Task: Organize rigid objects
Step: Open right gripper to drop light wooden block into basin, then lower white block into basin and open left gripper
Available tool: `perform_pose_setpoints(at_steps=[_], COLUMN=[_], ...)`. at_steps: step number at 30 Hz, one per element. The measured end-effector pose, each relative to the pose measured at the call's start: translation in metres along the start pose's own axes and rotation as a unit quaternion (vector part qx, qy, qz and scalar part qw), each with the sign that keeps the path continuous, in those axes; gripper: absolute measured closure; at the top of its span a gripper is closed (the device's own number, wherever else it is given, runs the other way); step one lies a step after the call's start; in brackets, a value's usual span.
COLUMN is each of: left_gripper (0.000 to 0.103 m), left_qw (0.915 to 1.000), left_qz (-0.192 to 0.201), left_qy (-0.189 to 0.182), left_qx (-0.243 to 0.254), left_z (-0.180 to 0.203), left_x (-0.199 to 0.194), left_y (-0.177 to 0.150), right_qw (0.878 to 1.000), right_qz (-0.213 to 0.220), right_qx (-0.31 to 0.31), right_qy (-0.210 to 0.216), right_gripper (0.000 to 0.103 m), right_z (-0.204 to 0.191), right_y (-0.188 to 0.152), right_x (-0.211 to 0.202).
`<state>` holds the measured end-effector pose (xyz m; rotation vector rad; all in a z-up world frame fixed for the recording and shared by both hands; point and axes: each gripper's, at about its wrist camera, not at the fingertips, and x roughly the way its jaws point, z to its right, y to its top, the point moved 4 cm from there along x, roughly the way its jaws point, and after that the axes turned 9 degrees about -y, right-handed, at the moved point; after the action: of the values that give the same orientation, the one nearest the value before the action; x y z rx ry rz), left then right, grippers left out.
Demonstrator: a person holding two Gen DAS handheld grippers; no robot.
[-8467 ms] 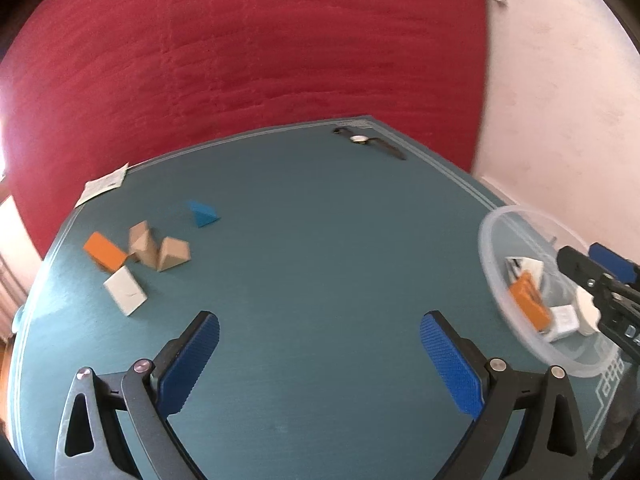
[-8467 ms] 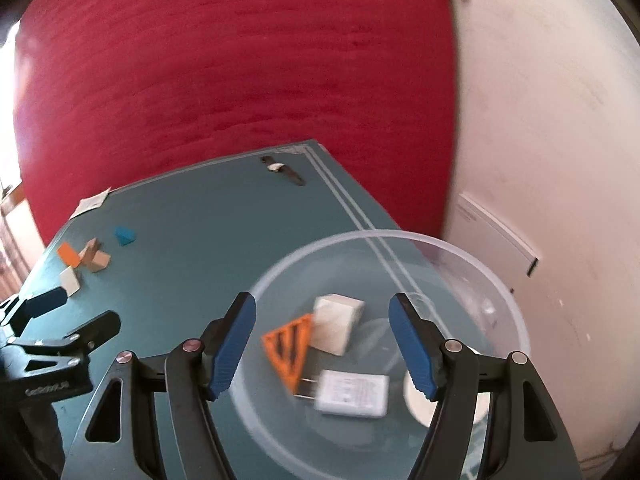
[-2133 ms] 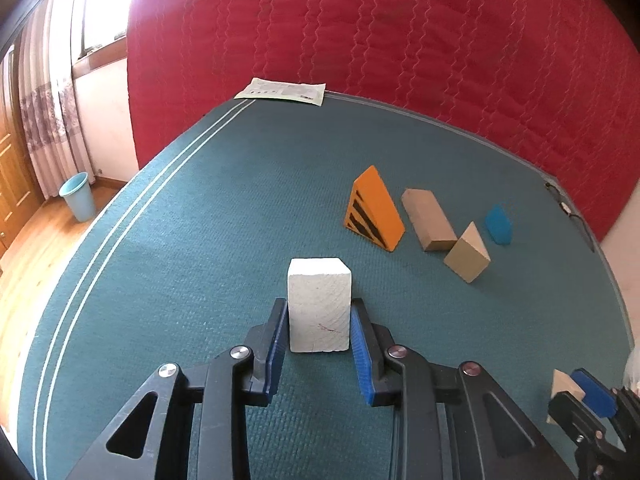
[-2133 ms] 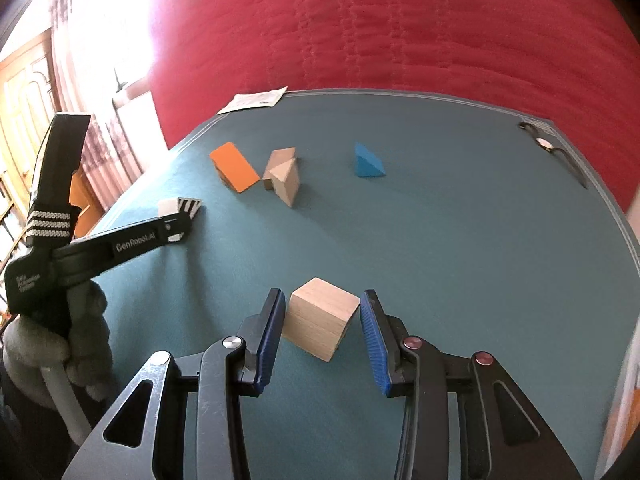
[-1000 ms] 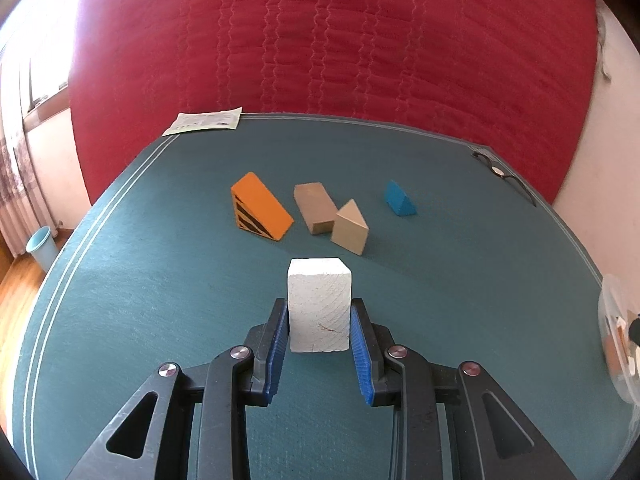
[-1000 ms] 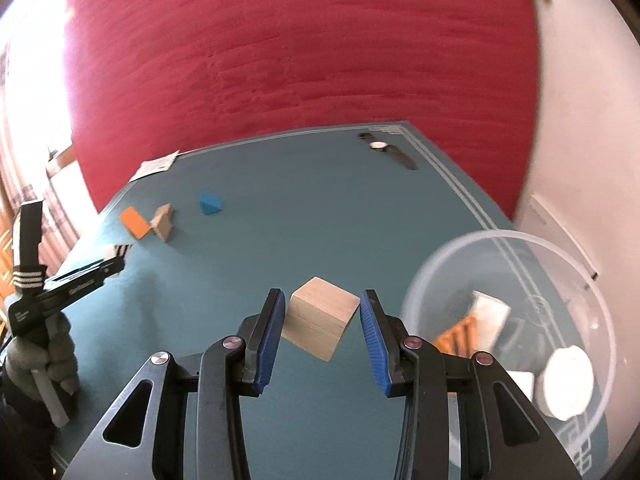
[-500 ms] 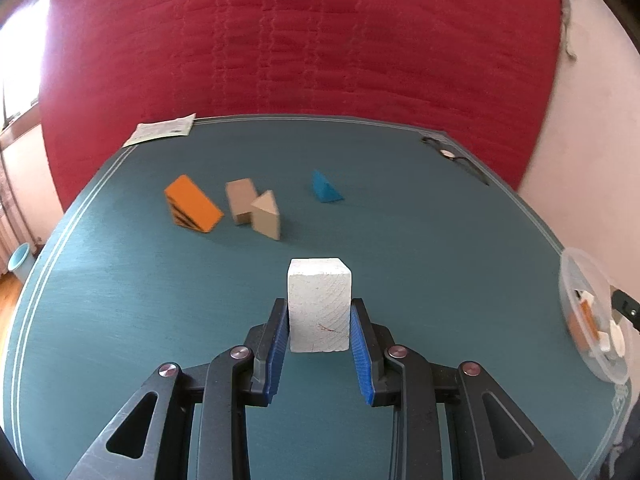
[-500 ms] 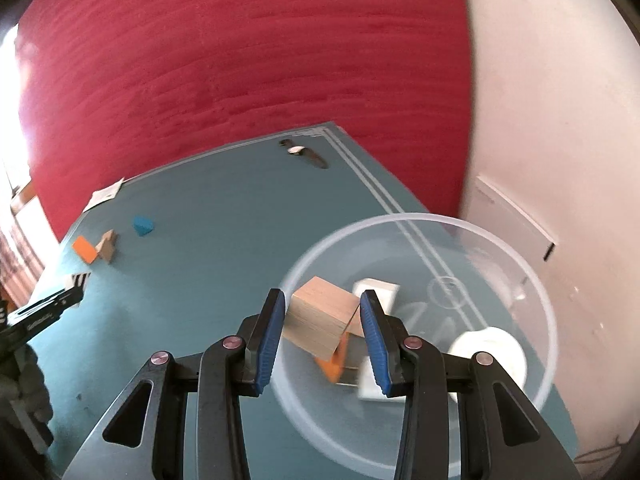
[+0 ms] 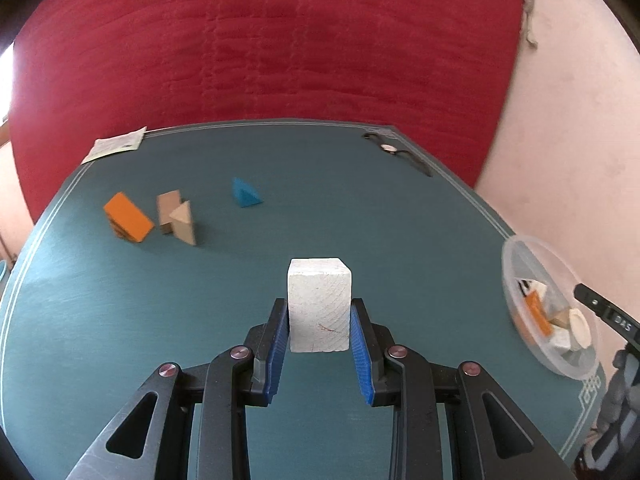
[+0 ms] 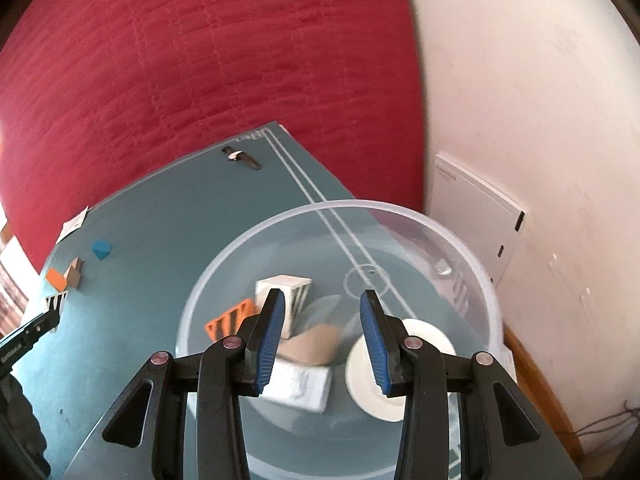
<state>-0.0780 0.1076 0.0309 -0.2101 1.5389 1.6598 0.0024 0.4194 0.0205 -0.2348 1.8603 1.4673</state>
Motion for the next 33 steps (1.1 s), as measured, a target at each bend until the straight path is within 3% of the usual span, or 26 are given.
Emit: perform_pose_setpoints(at_steps=[11, 18, 33], left_gripper=[0.071, 0.071, 0.071], left_qw=[0.9987, 0.9958, 0.9804], left_qz=[-0.016, -0.028, -0.032], left_qy=[-0.035, -0.060, -0.138], left_qx=[0.035, 0.064, 0.138], left_z=[0.050, 0.086, 0.173], left_x=[0.011, 0.020, 0.037], left_y=[0.000, -0.005, 0.005], right_qw=[0.999, 0.999, 0.998], right_qz=[0.002, 0.000, 0.022], right_qx=[0.031, 0.040, 0.060], right_qy=[-0.008, -0.008, -0.022], right_gripper=[0.050, 0.048, 0.046], right_z=[0.027, 0.034, 0.047], right_y=[0.001, -0.001, 0.005], right_x=[0.004, 0.006, -0.004])
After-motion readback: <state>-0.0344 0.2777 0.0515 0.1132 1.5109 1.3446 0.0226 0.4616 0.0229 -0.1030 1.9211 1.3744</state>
